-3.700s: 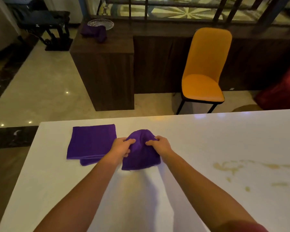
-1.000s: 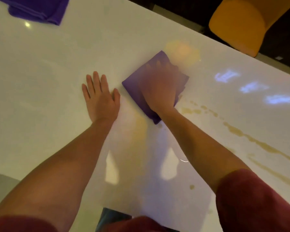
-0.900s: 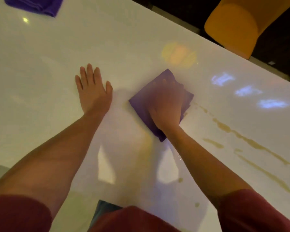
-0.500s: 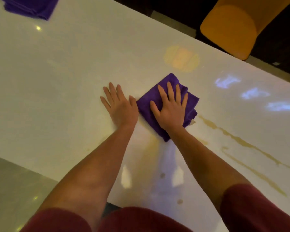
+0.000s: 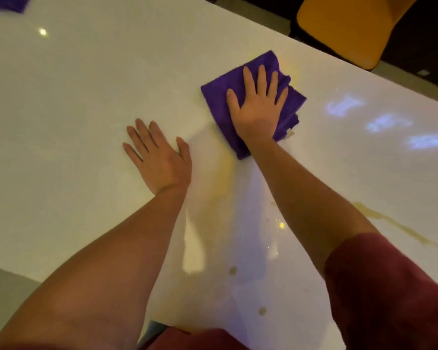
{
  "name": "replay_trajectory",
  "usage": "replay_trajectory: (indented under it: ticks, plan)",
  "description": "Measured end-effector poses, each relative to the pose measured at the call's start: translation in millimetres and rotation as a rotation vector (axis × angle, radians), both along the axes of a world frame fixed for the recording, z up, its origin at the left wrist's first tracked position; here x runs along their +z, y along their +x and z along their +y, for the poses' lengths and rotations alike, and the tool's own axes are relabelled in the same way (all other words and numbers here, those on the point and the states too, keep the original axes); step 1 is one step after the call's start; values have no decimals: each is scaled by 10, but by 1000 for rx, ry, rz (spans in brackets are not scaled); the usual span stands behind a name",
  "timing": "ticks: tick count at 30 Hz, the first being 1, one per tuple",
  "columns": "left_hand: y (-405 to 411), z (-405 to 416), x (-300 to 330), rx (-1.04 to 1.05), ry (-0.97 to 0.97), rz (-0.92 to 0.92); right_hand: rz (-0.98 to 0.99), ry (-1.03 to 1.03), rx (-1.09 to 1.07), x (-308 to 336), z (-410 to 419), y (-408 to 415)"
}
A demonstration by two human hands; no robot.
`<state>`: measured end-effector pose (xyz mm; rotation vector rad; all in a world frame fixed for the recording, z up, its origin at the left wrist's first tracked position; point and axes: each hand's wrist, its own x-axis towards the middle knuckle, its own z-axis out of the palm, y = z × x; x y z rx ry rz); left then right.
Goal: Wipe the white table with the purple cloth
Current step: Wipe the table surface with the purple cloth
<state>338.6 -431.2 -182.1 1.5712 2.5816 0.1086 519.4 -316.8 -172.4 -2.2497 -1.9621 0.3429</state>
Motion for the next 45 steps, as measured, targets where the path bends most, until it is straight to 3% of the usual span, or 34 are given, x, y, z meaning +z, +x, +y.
replay_trajectory:
  ticks: [10, 18, 26, 32, 37, 39, 42, 45]
  plan:
    - [-15, 27, 41, 6, -7, -4, 39, 53, -102, 32, -2015, 112]
    - [-7, 22, 51, 0, -26, 12, 0, -88, -160, 91, -960, -96]
    - [-6, 37, -86, 7, 40, 37, -17, -12, 7, -10, -63, -131]
    - [31, 13, 46, 8, 11, -17, -19, -3, 183, 33, -834, 296]
    - [129, -135, 198, 62, 197, -158, -21, -26, 229, 2, -2233, 1102]
    - [444, -244, 287, -16, 202, -206, -46, -35, 227, -11, -2531, 1430]
    - [1172, -534, 383, -167, 162, -250, -54, -60, 168, -11, -2451, 1672]
    - [1843, -739, 372, -168, 128, -229, -33, -62, 70, 40, -1990, 1727]
